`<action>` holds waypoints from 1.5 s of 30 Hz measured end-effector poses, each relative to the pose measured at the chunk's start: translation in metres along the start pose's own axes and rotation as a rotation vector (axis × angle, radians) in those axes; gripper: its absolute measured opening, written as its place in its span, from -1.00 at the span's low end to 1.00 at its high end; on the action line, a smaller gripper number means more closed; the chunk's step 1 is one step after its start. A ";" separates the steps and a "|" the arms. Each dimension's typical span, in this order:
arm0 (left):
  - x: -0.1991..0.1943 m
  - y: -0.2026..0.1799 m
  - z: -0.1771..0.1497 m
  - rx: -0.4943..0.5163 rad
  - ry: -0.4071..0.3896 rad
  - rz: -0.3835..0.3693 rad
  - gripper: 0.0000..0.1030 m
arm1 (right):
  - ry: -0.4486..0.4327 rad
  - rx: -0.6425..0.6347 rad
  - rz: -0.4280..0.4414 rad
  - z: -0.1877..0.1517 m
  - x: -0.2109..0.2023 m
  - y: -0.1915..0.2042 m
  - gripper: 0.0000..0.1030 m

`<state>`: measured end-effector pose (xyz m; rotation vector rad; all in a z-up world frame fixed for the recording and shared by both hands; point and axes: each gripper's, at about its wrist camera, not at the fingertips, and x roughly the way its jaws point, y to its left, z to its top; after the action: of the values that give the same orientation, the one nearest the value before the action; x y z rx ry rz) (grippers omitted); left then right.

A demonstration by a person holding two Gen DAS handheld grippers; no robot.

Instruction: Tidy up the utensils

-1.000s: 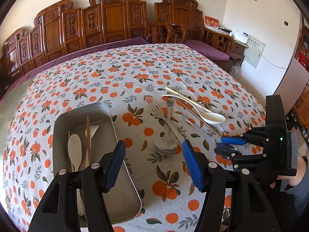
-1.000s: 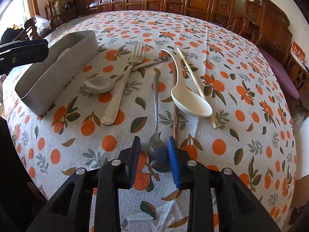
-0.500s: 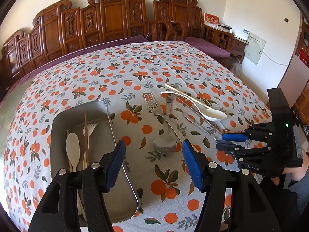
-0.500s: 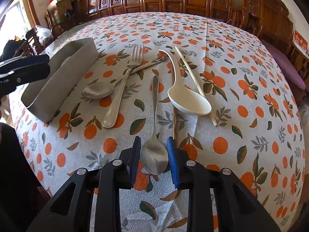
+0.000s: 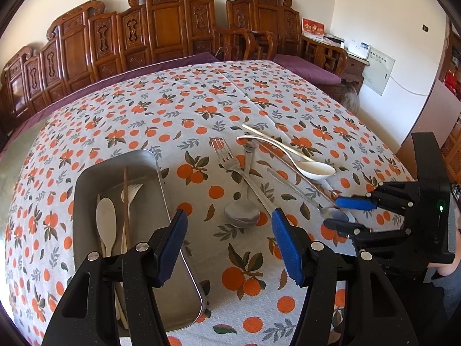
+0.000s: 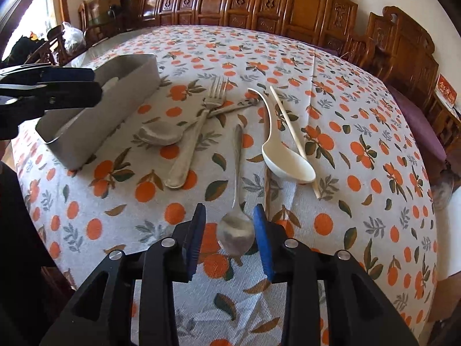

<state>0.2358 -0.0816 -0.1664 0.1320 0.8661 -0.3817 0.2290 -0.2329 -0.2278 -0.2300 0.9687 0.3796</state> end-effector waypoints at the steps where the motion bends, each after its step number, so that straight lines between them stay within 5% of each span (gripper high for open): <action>1: 0.000 0.000 0.000 0.001 0.000 -0.002 0.13 | 0.010 -0.010 -0.006 -0.001 0.002 0.002 -0.29; 6: -0.002 -0.001 0.000 0.005 -0.004 -0.006 0.13 | 0.047 0.019 -0.024 -0.002 0.012 -0.007 -0.30; 14: -0.003 0.000 0.000 0.004 -0.005 -0.002 0.13 | 0.030 0.082 0.022 0.000 0.011 -0.020 -0.84; 34: 0.036 -0.027 0.012 -0.009 0.067 0.004 0.12 | -0.106 0.161 0.099 0.014 -0.020 -0.042 -0.92; 45: 0.094 -0.039 0.026 -0.012 0.169 -0.003 -0.32 | -0.151 0.217 0.118 0.018 -0.024 -0.061 -0.91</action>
<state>0.2945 -0.1497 -0.2200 0.1539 1.0352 -0.3718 0.2553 -0.2868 -0.1966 0.0530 0.8685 0.3904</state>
